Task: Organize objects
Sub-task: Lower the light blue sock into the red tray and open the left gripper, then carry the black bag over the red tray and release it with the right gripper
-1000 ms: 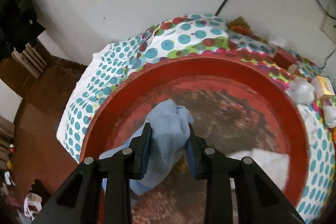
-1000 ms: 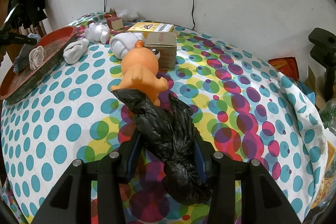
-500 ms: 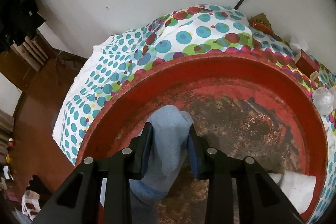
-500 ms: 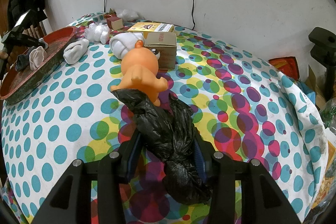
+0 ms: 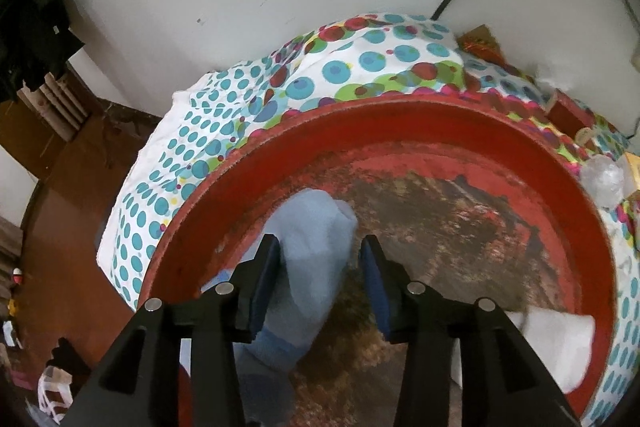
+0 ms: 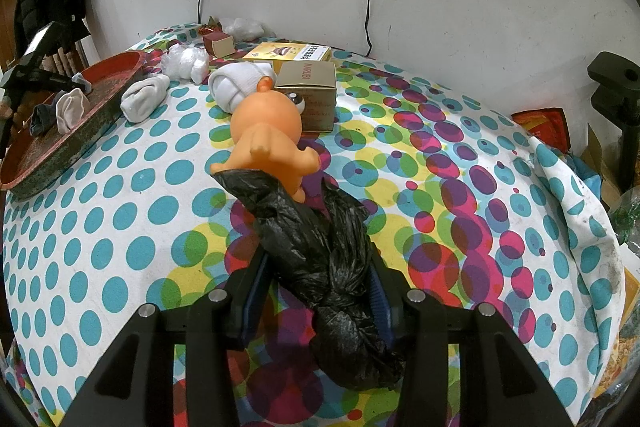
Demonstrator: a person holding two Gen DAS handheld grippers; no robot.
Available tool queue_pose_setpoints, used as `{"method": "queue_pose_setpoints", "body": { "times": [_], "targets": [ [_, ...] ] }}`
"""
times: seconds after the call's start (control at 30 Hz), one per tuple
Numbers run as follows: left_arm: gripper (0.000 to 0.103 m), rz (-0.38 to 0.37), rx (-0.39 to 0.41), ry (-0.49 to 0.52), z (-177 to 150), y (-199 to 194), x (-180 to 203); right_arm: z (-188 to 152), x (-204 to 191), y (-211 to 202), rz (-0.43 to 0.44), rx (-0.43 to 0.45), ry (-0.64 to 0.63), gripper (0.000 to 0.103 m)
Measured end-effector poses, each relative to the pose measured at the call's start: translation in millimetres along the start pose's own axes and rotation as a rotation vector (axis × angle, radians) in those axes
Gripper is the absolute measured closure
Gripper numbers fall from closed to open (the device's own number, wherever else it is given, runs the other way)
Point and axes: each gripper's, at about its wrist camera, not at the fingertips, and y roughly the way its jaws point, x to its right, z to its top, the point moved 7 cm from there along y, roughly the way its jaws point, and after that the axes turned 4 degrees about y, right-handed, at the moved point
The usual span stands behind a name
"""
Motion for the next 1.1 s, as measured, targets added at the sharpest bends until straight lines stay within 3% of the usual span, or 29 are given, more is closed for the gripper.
{"method": "queue_pose_setpoints", "body": {
  "times": [0.17, 0.4, 0.47, 0.83, 1.1],
  "targets": [
    [0.037, -0.01, 0.073, 0.015, -4, -30, 10, 0, 0, 0, 0.0, 0.0, 0.001, 0.058],
    [0.029, -0.03, 0.156, -0.037, -23, -76, 17, 0, 0, 0, -0.004, 0.001, 0.004, 0.058],
    [0.021, -0.003, 0.172, -0.056, -33, -86, 15, 0, 0, 0, -0.003, 0.001, 0.004, 0.058],
    [0.013, 0.166, 0.235, 0.024, -89, -102, 12, -1, 1, 0, -0.006, 0.002, 0.003, 0.058],
    [0.009, 0.077, 0.284, -0.009, -101, -106, 10, -2, 0, -1, -0.087, 0.005, 0.093, 0.058]
  ]
}}
